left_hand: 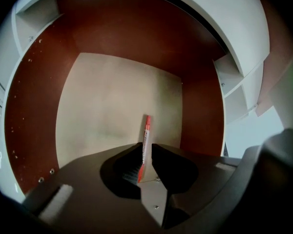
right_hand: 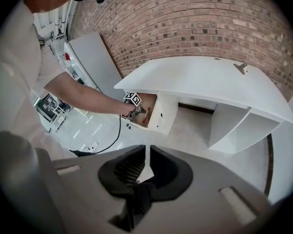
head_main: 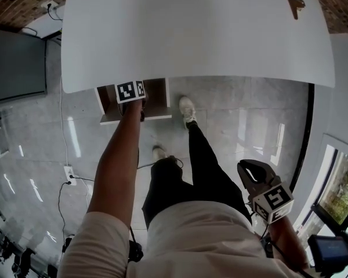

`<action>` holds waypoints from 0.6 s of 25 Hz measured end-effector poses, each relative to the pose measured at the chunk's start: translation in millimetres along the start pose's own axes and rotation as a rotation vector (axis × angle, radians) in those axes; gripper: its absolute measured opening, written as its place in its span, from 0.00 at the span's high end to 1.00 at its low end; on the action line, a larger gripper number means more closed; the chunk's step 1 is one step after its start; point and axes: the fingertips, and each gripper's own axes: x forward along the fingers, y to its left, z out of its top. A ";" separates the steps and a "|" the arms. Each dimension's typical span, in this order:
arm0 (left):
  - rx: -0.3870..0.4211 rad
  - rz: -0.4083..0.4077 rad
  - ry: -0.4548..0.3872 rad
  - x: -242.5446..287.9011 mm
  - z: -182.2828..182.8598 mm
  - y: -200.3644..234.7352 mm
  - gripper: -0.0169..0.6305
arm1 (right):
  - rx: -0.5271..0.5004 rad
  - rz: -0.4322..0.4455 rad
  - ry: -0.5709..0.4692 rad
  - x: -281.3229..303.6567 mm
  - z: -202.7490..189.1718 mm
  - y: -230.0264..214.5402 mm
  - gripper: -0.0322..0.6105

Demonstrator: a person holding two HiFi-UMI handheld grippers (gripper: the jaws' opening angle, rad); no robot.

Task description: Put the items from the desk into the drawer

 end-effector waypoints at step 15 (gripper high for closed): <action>0.022 -0.077 -0.111 -109.7 -2.9 -44.3 0.87 | 0.009 0.064 -0.095 -11.6 56.0 44.8 0.92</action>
